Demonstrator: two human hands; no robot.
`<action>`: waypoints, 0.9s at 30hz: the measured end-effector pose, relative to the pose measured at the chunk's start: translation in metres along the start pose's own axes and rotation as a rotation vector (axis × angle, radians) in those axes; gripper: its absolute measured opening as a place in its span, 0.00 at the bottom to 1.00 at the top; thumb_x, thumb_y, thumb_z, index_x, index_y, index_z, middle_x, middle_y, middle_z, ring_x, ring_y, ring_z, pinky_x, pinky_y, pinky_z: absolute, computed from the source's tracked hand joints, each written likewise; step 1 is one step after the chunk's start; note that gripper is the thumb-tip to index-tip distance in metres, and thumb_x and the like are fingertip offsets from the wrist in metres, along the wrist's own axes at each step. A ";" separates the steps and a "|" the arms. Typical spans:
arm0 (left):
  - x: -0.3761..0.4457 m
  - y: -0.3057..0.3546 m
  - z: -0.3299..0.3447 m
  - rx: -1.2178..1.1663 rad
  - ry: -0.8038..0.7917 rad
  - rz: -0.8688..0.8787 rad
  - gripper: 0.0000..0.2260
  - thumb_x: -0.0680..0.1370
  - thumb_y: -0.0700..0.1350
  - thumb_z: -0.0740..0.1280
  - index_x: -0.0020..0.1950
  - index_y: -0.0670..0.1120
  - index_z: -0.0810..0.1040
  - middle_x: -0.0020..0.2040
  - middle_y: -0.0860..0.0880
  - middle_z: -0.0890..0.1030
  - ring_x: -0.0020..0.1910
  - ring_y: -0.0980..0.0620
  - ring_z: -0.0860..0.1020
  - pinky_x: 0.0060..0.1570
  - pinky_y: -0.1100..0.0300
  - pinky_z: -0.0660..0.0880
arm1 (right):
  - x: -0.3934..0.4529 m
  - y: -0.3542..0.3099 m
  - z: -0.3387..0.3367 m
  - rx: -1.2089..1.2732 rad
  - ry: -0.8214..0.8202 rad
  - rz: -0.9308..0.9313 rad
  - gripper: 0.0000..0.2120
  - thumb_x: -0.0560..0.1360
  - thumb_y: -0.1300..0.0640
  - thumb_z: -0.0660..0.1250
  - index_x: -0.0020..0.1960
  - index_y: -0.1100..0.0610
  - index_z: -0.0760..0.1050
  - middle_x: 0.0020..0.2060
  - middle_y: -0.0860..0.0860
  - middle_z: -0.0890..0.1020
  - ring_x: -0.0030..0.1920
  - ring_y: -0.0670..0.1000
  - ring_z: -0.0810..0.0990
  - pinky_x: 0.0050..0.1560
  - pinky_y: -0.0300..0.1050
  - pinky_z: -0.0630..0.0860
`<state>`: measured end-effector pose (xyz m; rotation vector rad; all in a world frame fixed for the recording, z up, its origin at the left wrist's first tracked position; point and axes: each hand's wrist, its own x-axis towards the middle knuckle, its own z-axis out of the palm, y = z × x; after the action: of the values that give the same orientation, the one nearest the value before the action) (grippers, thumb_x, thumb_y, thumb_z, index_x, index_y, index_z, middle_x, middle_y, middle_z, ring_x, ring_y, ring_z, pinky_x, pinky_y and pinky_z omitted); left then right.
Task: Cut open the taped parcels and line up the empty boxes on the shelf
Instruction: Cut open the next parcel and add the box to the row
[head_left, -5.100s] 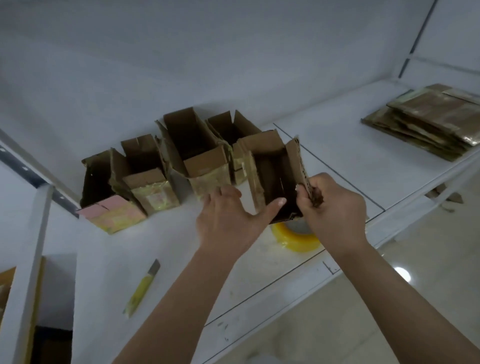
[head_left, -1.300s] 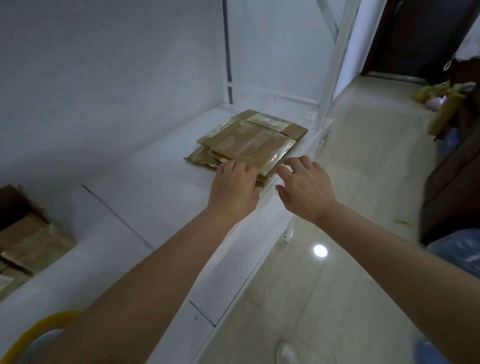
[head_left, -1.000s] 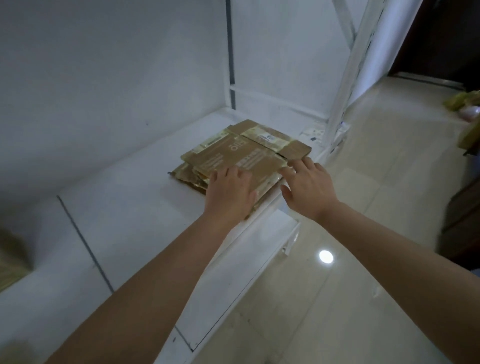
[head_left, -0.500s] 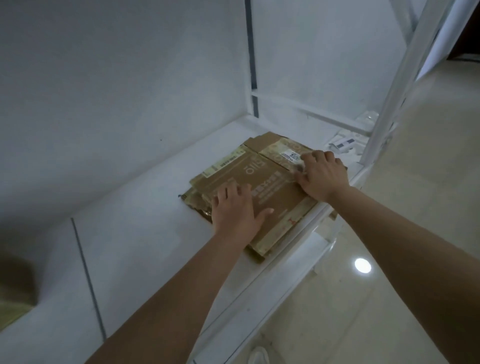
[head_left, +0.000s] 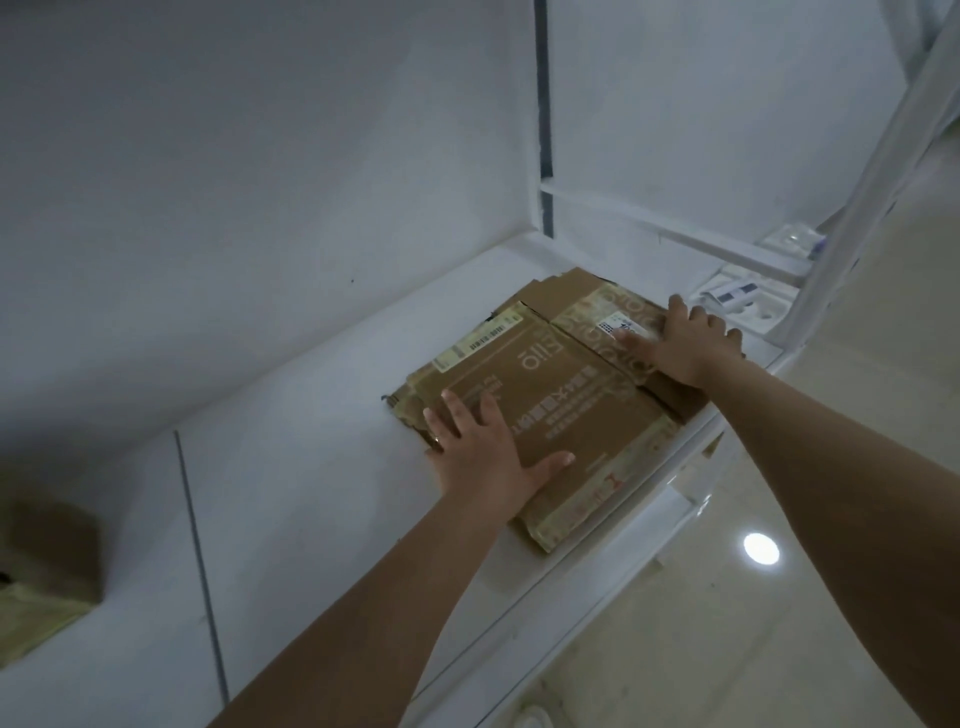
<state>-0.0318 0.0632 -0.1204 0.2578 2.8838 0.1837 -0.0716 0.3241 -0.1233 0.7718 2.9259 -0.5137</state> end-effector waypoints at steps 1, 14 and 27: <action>0.000 0.000 0.000 -0.027 -0.008 -0.008 0.55 0.66 0.78 0.58 0.79 0.46 0.42 0.79 0.37 0.38 0.77 0.31 0.43 0.70 0.36 0.61 | 0.001 0.000 0.000 0.010 -0.007 0.012 0.52 0.68 0.22 0.53 0.78 0.58 0.49 0.75 0.64 0.61 0.73 0.66 0.61 0.70 0.64 0.58; -0.012 0.007 -0.002 -0.376 0.031 0.087 0.49 0.70 0.68 0.68 0.80 0.50 0.47 0.80 0.44 0.40 0.77 0.32 0.47 0.73 0.39 0.56 | -0.019 0.005 -0.024 0.140 0.238 -0.001 0.46 0.70 0.26 0.61 0.73 0.59 0.62 0.69 0.65 0.68 0.70 0.66 0.63 0.68 0.60 0.62; -0.043 0.014 -0.031 -0.627 0.295 0.139 0.48 0.65 0.60 0.78 0.77 0.48 0.57 0.75 0.47 0.53 0.74 0.42 0.57 0.73 0.44 0.61 | -0.065 0.014 -0.045 0.507 0.207 0.041 0.45 0.69 0.26 0.63 0.72 0.60 0.66 0.67 0.60 0.72 0.69 0.62 0.68 0.68 0.59 0.68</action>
<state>0.0037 0.0657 -0.0791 0.3286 2.8968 1.2075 -0.0072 0.3204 -0.0755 0.9803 2.9808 -1.2726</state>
